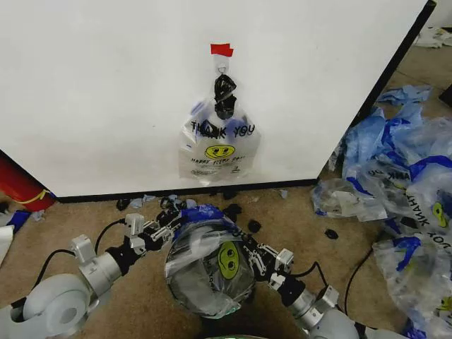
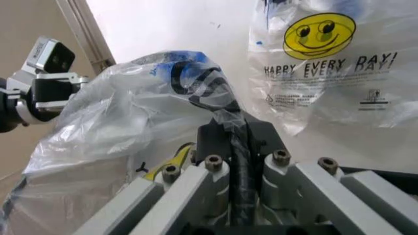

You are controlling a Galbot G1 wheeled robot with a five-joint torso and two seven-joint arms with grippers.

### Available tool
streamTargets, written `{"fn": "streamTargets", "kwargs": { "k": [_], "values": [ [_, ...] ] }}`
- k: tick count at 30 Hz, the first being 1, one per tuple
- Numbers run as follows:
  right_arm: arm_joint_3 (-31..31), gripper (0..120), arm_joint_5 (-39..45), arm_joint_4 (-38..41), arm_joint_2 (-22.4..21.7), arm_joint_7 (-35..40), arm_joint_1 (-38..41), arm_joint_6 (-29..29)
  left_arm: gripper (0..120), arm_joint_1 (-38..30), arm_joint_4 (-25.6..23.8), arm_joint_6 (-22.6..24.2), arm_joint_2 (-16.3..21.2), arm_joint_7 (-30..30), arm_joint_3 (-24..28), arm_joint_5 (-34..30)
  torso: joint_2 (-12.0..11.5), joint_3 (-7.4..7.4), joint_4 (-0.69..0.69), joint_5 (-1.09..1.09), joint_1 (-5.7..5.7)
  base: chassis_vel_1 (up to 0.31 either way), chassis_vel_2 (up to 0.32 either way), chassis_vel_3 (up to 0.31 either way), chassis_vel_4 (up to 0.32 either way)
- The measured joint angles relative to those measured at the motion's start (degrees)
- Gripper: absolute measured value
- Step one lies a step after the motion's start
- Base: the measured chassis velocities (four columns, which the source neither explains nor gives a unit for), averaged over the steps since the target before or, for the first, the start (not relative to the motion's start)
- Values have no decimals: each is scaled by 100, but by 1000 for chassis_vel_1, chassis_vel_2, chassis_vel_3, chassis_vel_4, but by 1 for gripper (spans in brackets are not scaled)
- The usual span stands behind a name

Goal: Pick up the garbage bag from the wall and place it over the trash bin.

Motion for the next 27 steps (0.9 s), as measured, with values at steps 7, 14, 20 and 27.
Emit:
{"fn": "streamTargets", "kwargs": {
  "k": [7,14,20,27],
  "values": [
    [-32,1,-21,-26,32,65,66,-2,22,12,-4,-9,-31,70,0,-2,0,0,0,0,0,0,0,0,0],
    [-46,1,-30,28,12,76,45,-5,0,7,60,-27,-94,103,2,11,0,0,0,0,0,0,0,0,0],
    [-38,1,-34,47,-3,73,35,-5,0,2,76,-39,-108,106,2,17,0,0,0,0,0,0,0,0,0],
    [-36,1,-54,29,-1,74,33,-5,0,6,122,-73,-137,83,-22,52,0,0,0,0,0,0,0,0,0]
  ]
}}
